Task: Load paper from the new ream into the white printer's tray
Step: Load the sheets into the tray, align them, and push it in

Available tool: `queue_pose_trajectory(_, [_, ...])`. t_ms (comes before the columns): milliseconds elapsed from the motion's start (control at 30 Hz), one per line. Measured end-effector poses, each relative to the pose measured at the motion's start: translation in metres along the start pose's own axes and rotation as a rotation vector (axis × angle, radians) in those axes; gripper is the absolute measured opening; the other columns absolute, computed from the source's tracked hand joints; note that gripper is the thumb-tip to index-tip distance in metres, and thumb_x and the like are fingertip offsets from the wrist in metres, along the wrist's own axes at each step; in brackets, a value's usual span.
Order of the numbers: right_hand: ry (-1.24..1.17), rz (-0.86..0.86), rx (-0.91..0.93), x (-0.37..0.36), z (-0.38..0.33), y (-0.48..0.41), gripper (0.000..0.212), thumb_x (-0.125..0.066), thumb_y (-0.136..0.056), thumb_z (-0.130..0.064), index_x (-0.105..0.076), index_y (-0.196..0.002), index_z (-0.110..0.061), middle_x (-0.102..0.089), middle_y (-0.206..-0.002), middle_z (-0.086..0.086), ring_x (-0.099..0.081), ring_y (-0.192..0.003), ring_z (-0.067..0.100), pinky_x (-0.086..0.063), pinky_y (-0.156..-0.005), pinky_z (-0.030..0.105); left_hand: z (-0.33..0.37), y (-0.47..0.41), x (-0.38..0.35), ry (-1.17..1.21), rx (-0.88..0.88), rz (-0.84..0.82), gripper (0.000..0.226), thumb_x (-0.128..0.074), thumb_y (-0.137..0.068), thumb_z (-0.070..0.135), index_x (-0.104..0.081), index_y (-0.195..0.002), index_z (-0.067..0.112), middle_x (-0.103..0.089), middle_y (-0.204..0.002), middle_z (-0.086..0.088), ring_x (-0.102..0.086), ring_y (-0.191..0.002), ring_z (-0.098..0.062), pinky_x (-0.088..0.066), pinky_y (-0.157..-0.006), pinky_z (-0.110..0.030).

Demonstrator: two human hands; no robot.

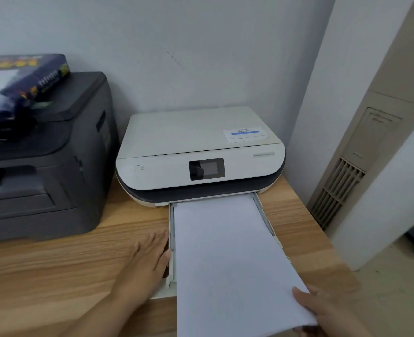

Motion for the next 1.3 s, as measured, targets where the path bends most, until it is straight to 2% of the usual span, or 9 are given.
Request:
queue_pose_trajectory(33, [-0.007,0.017,0.016,0.002,-0.001,-0.005,0.013,-0.056,-0.090,-0.008,-0.055,-0.083,0.003,-0.059,-0.038,0.016,-0.055,-0.026,0.024,-0.045,-0.028,0.023,0.002,0.002,0.000,-0.015,-0.005,-0.002,0.051,-0.015,-0.097,0.041,-0.002,-0.146,0.031,-0.001,-0.156,0.016,0.010,-0.135,0.007,0.006,-0.118,-0.028])
queue_pose_trajectory(100, [-0.002,0.075,0.003,0.005,-0.005,-0.014,0.020,-0.045,-0.096,-0.010,-0.052,-0.080,0.002,-0.051,-0.032,0.015,-0.046,-0.020,0.021,-0.040,-0.024,0.020,0.003,0.003,0.001,-0.031,-0.001,-0.003,0.051,-0.013,-0.097,0.040,-0.001,-0.146,0.031,-0.001,-0.156,0.017,0.010,-0.134,0.008,0.007,-0.118,-0.027])
queue_pose_trajectory(400, [0.111,0.160,0.128,-0.001,-0.032,-0.034,0.017,-0.048,-0.095,-0.018,-0.059,-0.094,-0.006,-0.053,-0.052,0.006,-0.041,-0.032,0.012,-0.028,-0.033,0.018,0.007,0.006,0.005,-0.048,0.002,0.004,0.050,-0.011,-0.097,0.040,-0.001,-0.146,0.031,-0.001,-0.154,0.020,0.010,-0.131,0.010,0.010,-0.114,-0.024])
queue_pose_trajectory(600, [0.099,0.185,0.167,0.001,-0.030,-0.034,0.017,-0.044,-0.097,-0.018,-0.058,-0.097,-0.009,-0.054,-0.058,0.011,-0.049,-0.034,0.015,-0.039,-0.035,0.020,0.004,0.004,0.002,-0.048,0.001,-0.023,0.059,-0.006,-0.092,0.053,0.001,-0.146,0.032,0.003,-0.153,0.020,0.012,-0.133,0.009,0.010,-0.115,-0.026])
queue_pose_trajectory(667, [0.061,0.183,0.167,0.002,-0.025,-0.032,0.015,-0.041,-0.098,-0.012,-0.056,-0.100,-0.008,-0.053,-0.062,0.014,-0.050,-0.030,0.015,-0.041,-0.031,0.018,0.002,0.007,0.003,-0.042,-0.030,-0.008,0.086,0.012,-0.070,0.076,0.003,-0.145,0.035,0.007,-0.147,0.026,0.013,-0.134,0.008,0.010,-0.115,-0.026])
queue_pose_trajectory(733, [0.012,0.181,0.161,0.003,-0.020,-0.030,0.014,-0.040,-0.098,-0.010,-0.052,-0.105,-0.009,-0.053,-0.065,0.017,-0.051,-0.027,0.015,-0.044,-0.030,0.018,0.000,0.014,0.003,-0.077,-0.038,-0.007,0.104,0.028,-0.050,0.082,0.007,-0.142,0.039,0.011,-0.143,0.029,0.014,-0.134,0.009,0.010,-0.115,-0.025])
queue_pose_trajectory(900, [-0.051,0.211,0.164,0.007,-0.011,-0.028,0.015,-0.038,-0.098,-0.007,-0.050,-0.108,-0.007,-0.057,-0.061,0.017,-0.055,-0.027,0.014,-0.047,-0.031,0.019,-0.001,0.030,0.004,-0.079,-0.054,0.028,0.090,0.031,-0.050,0.079,0.014,-0.132,0.047,0.014,-0.141,0.032,0.018,-0.133,0.012,0.015,-0.111,-0.017])
queue_pose_trajectory(1033, [-0.129,0.242,0.151,0.008,-0.006,-0.031,0.018,-0.037,-0.099,-0.007,-0.050,-0.112,-0.008,-0.059,-0.071,0.016,-0.059,-0.030,0.013,-0.049,-0.033,0.018,-0.005,0.034,0.001,-0.142,-0.077,0.047,0.085,0.034,-0.053,0.075,0.017,-0.132,0.046,0.016,-0.144,0.031,0.017,-0.135,0.010,0.027,-0.099,-0.007])
queue_pose_trajectory(1300, [-0.221,0.262,0.149,-0.002,-0.015,-0.037,0.034,-0.037,-0.099,-0.005,-0.044,-0.132,-0.002,-0.059,-0.075,0.016,-0.061,-0.052,0.020,-0.050,-0.035,0.017,-0.005,0.034,0.001,-0.171,-0.079,0.059,0.088,0.038,-0.052,0.072,0.018,-0.132,0.044,0.016,-0.145,0.028,0.017,-0.135,0.009,0.027,-0.098,-0.007])
Point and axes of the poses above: each hand's wrist, its own y-axis away from the middle knuckle, its own x-axis out of the back of the hand, z = x × y, the point moved 10 cm from there along -y, towards the middle knuckle
